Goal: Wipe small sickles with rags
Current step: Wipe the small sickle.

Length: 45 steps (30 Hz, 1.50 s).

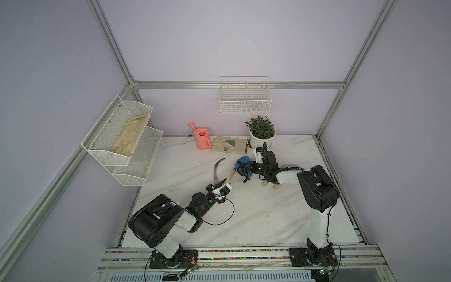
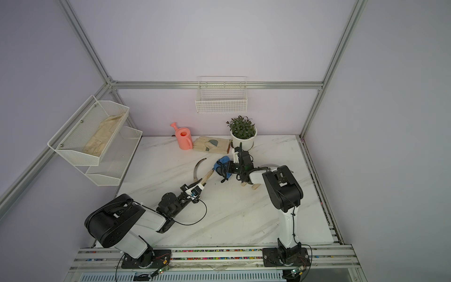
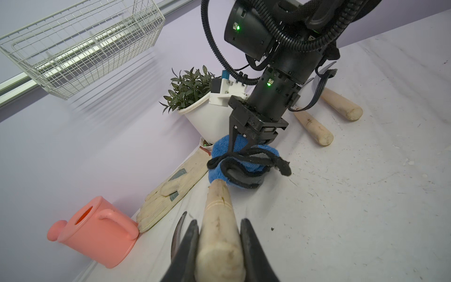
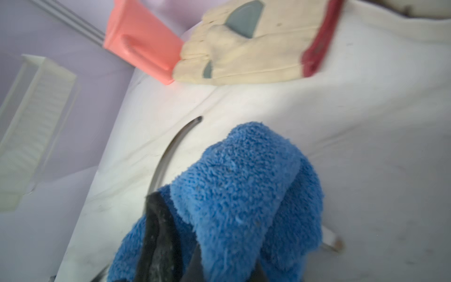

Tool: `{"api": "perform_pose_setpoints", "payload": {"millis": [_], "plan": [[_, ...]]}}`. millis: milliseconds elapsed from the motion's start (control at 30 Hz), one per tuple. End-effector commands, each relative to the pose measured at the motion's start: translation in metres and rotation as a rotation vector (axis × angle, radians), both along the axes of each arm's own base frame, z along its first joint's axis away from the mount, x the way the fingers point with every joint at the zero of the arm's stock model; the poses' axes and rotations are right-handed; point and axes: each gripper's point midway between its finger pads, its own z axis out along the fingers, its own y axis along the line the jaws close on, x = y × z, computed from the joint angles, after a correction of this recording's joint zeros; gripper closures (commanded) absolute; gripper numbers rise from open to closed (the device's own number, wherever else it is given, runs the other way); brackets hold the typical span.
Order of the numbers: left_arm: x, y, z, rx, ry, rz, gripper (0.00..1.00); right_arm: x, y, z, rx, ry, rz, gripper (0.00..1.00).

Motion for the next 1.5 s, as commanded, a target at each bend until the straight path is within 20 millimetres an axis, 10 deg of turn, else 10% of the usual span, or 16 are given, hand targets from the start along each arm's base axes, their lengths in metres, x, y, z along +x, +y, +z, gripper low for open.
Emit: {"api": "perform_pose_setpoints", "payload": {"millis": [0, 233, 633, 867, 1133, 1267, 1467], "plan": [[-0.012, -0.01, 0.015, -0.037, -0.055, -0.074, 1.0, -0.013, -0.049, -0.067, -0.179, 0.165, -0.148, 1.0], [-0.013, -0.009, 0.017, -0.044, -0.061, -0.075, 1.0, -0.014, -0.032, -0.047, -0.146, 0.138, -0.095, 1.0], [-0.011, -0.01, 0.014, -0.044, -0.056, -0.071, 1.0, -0.074, 0.098, 0.058, 0.017, -0.066, 0.281, 1.0], [-0.011, -0.01, 0.015, -0.046, -0.057, -0.072, 1.0, -0.056, 0.068, 0.012, -0.068, 0.003, 0.179, 1.0], [-0.012, -0.008, 0.016, -0.052, -0.061, -0.067, 1.0, -0.022, -0.026, -0.065, -0.165, 0.166, -0.057, 1.0], [-0.012, -0.009, 0.017, -0.053, -0.062, -0.071, 1.0, -0.02, -0.028, -0.054, -0.164, 0.146, -0.052, 1.0], [-0.01, -0.01, 0.015, -0.053, -0.059, -0.067, 1.0, -0.034, 0.03, 0.007, -0.091, 0.019, 0.109, 1.0]]}}
